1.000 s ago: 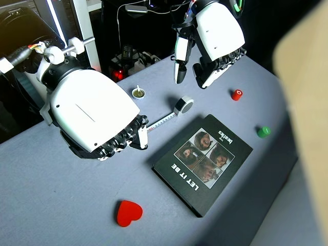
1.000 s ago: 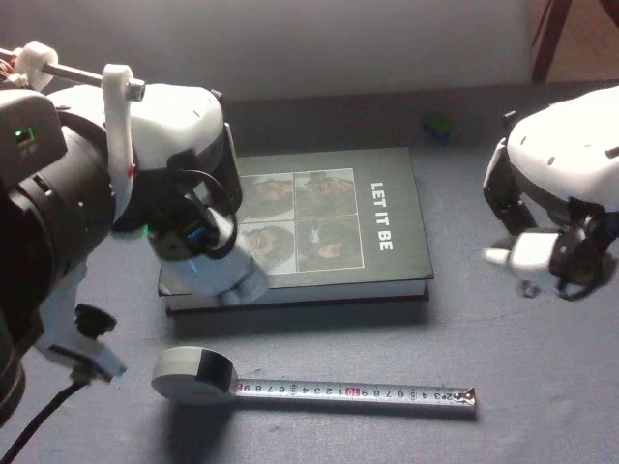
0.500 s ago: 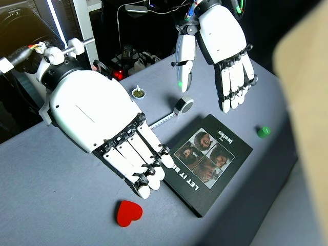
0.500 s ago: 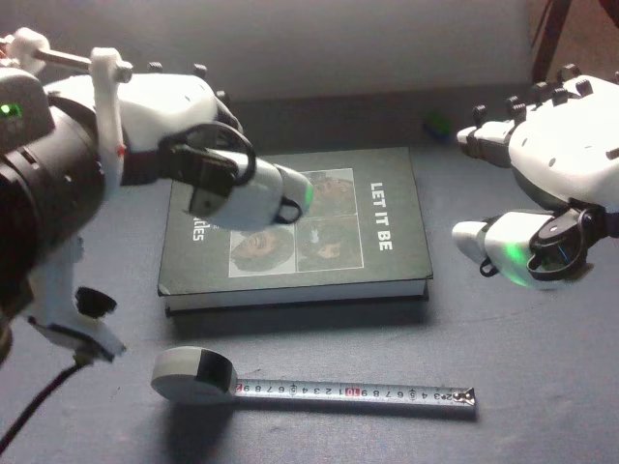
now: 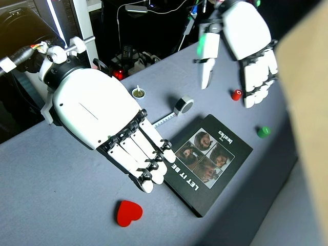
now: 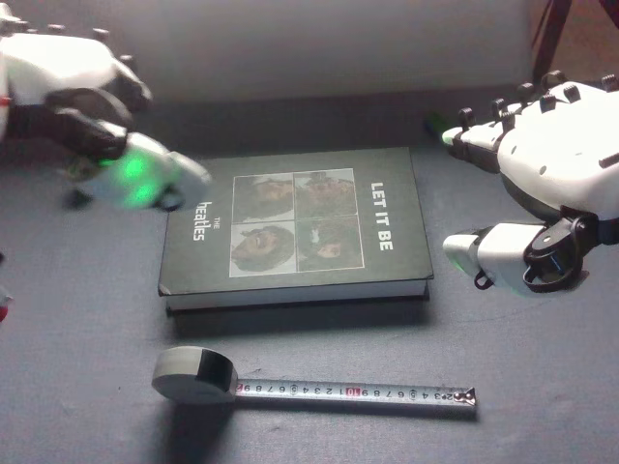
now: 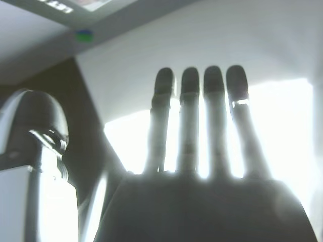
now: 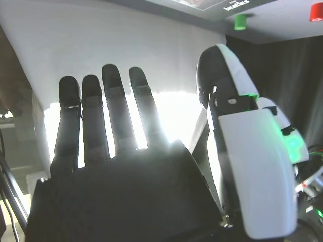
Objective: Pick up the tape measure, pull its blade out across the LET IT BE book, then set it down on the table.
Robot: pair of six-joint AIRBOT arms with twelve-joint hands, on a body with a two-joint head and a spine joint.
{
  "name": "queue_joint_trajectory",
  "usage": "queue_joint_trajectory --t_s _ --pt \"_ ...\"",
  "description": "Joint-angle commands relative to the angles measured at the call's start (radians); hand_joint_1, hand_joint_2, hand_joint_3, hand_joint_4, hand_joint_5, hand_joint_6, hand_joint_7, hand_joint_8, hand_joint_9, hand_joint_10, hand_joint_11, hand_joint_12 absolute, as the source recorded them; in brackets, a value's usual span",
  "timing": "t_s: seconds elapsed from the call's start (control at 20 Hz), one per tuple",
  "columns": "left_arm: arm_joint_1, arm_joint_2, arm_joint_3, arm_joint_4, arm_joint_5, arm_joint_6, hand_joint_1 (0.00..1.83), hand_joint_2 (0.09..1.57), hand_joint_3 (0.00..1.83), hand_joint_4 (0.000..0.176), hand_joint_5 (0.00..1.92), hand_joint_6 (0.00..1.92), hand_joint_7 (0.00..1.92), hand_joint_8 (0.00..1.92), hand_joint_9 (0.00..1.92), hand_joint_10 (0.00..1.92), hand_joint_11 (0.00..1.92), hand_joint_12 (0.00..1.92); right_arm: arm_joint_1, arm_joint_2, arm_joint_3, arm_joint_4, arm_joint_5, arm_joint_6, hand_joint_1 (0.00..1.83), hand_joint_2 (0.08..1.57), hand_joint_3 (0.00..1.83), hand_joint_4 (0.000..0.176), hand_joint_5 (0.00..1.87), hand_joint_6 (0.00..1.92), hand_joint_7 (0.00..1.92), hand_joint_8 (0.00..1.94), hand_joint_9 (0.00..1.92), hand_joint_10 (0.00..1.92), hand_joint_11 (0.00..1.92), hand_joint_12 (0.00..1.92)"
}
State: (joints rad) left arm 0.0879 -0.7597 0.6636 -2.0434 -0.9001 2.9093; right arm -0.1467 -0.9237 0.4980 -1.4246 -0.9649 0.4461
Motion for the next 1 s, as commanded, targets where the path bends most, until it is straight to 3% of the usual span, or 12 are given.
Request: queue_joint_trajectory --t_s 0.0,0.1,0.3,0.35,0.4,0.55,0.7,0.8,0.95 --pt "-0.004 0.013 0.005 0.072 0.106 -0.004 0.63 0.94 0.00 0.000 0.34 0.01 0.31 0.00 0.28 0.01 0.02 0.83 0.004 0.006 -0.007 -0.108 -0.014 0.011 0.32 1.24 0.00 0.025 0.17 0.00 0.21 0.00 0.15 0.00 0.00 0.59" --pt "0.015 0.058 0.013 0.110 0.177 -0.075 0.68 0.93 0.00 0.000 0.35 0.01 0.33 0.01 0.29 0.01 0.01 0.83 0.000 0.006 -0.012 -0.138 -0.020 0.028 0.29 1.25 0.00 0.024 0.17 0.00 0.22 0.00 0.15 0.00 0.00 0.60" --pt "0.098 0.105 0.016 0.441 0.301 -0.560 0.71 0.97 0.00 0.000 0.36 0.01 0.35 0.01 0.31 0.01 0.04 0.83 -0.003 0.007 -0.013 -0.142 -0.022 0.031 0.29 1.25 0.00 0.024 0.18 0.01 0.23 0.00 0.17 0.01 0.00 0.63" --pt "0.140 0.106 0.024 0.571 0.359 -0.714 0.85 1.00 0.00 0.000 0.37 0.00 0.33 0.00 0.30 0.00 0.08 0.80 -0.004 0.007 -0.013 -0.142 -0.021 0.031 0.29 1.25 0.00 0.022 0.21 0.01 0.27 0.01 0.19 0.01 0.00 0.65" --pt "0.242 0.108 0.047 0.920 0.465 -1.172 0.89 1.01 0.00 0.000 0.38 0.00 0.32 0.00 0.29 0.00 0.08 0.80 -0.004 0.007 -0.013 -0.145 -0.023 0.032 0.29 1.24 0.00 0.022 0.21 0.00 0.28 0.01 0.20 0.01 0.00 0.68" --pt "0.356 0.132 0.047 1.331 0.507 -1.656 0.90 1.01 0.00 0.000 0.38 0.00 0.32 0.00 0.28 0.00 0.08 0.80 -0.007 0.007 -0.013 -0.153 -0.029 0.036 0.29 1.24 0.00 0.022 0.21 0.00 0.28 0.00 0.20 0.01 0.00 0.67" --pt "0.508 0.179 0.004 1.629 0.416 -1.986 0.92 1.04 0.01 0.000 0.40 0.01 0.34 0.01 0.30 0.00 0.08 0.79 -0.011 0.007 -0.013 -0.156 -0.031 0.039 0.28 1.25 0.00 0.025 0.18 0.00 0.23 0.00 0.19 0.00 0.00 0.60" --pt "0.599 0.181 -0.005 1.715 0.342 -2.101 0.93 1.07 0.02 0.000 0.40 0.01 0.35 0.01 0.31 0.01 0.08 0.80 -0.013 0.007 -0.013 -0.158 -0.031 0.040 0.24 1.27 0.01 0.025 0.17 0.00 0.22 0.00 0.18 0.00 0.00 0.60" --pt "0.773 0.144 -0.001 1.764 0.147 -2.190 0.92 1.09 0.00 0.000 0.40 0.00 0.37 0.00 0.32 0.00 0.08 0.79 -0.017 0.006 -0.013 -0.173 -0.025 0.053 0.24 1.28 0.00 0.024 0.20 0.01 0.27 0.01 0.23 0.01 0.00 0.69"
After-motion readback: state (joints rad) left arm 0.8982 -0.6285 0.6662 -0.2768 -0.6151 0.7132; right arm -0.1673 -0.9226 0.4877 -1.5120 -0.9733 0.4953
